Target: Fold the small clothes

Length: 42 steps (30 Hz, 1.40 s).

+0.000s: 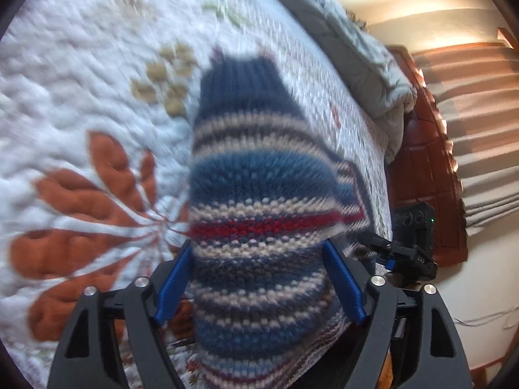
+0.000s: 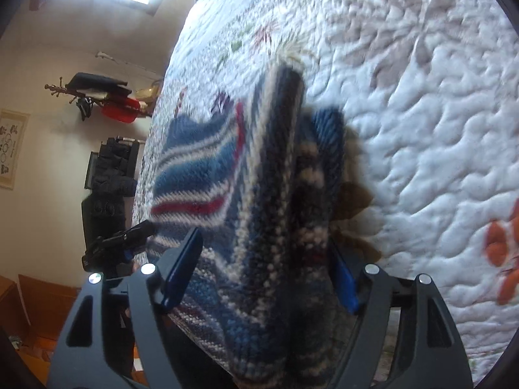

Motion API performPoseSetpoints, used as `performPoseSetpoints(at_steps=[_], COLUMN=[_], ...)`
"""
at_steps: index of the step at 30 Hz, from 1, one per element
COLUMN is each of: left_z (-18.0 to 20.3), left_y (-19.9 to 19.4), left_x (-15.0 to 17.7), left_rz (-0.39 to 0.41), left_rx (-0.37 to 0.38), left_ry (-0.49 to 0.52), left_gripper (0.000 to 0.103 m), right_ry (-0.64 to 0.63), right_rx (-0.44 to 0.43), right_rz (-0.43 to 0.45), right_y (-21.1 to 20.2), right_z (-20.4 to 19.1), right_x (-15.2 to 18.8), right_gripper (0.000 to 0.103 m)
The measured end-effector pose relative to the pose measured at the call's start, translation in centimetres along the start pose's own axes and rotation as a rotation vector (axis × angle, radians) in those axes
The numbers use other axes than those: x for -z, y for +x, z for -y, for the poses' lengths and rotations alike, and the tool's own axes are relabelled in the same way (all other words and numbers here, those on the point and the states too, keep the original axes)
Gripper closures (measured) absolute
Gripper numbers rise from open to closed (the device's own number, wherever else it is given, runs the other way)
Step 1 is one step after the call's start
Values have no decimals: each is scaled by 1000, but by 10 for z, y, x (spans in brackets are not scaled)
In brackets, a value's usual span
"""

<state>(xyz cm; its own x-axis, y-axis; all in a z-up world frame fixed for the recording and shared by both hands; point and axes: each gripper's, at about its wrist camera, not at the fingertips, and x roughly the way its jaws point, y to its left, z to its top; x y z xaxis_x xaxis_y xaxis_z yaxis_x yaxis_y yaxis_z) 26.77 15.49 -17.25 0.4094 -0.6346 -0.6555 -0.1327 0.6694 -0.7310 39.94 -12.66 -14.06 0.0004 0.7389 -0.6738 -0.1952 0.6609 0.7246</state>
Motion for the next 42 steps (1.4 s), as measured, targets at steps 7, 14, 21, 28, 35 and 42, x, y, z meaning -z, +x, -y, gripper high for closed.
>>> performPoseSetpoints(at_steps=[7,14,21,28,35,42], left_z=[48,59,40,36,32,73], left_y=[-59,-22,-4,-4,0,-52], left_x=[52,100,118,122,124,168], left_rz=[177,125,106,116,112,213], left_rx=[45,91,89,88,89,-118], left_ry=[177,229,174,179,127,197], left_gripper=[20,21,20,18,15,4], right_ry=[4,-83,-85,-228,-202,-248], right_rx=[18,130,126,135,238,277], right_rz=[95,84,137,223,161,294], right_y=[-21,11,6,-45,-12,-77], right_z=[1,0,5,-32,-9,-62], right_x=[-36,-52,-34,48,69,147], right_gripper=[48,93,72,70,75,21])
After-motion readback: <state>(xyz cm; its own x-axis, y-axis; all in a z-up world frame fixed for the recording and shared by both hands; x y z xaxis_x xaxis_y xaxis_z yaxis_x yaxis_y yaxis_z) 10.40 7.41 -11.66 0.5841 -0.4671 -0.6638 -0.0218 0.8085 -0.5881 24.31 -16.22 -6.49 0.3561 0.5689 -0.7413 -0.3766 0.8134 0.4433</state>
